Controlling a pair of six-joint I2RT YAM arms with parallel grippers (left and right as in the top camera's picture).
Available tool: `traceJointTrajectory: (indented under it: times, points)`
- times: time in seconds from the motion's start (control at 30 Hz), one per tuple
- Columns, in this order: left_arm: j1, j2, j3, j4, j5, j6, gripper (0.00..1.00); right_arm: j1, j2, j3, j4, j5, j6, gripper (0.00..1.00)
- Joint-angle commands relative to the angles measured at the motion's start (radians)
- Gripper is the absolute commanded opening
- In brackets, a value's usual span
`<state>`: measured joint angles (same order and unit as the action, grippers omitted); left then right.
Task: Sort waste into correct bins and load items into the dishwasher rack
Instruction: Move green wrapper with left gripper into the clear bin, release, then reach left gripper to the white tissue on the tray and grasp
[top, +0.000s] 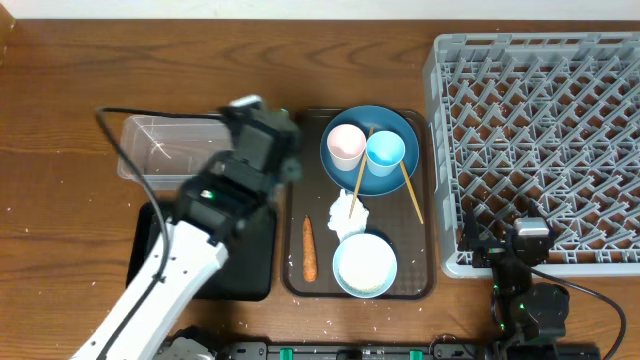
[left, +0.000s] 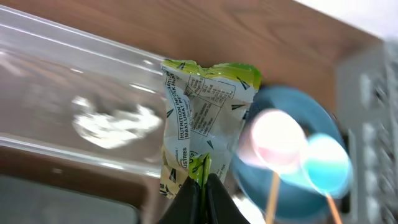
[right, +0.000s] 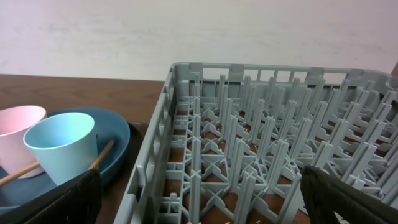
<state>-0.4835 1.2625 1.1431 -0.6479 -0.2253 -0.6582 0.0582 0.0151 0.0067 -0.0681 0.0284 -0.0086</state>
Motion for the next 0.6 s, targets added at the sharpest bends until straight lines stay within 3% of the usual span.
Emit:
traceJointTrajectory:
  times: [0.0, 0.4, 0.43, 0.5, 0.57]
  points:
    - [0.076, 0.029, 0.005, -0.006, -0.037, 0.030, 0.06, -0.019, 0.000, -0.001, -0.004, -0.003, -0.008, 0.99]
    - [0.143, 0.273, -0.013, 0.014, -0.023, 0.031, 0.11, -0.019, 0.000, -0.001, -0.004, -0.003, -0.007, 0.99]
    - [0.145, 0.290, -0.013, 0.017, -0.023, 0.032, 0.16, -0.019, 0.000, -0.001, -0.004, -0.003, -0.007, 0.99]
    - [0.148, 0.303, -0.013, 0.021, -0.023, 0.037, 0.46, -0.019, 0.000, -0.001, -0.004, -0.003, -0.008, 0.99]
    - [0.151, 0.297, -0.012, 0.024, -0.022, 0.050, 0.60, -0.019, 0.000, -0.001, -0.004, -0.003, -0.008, 0.99]
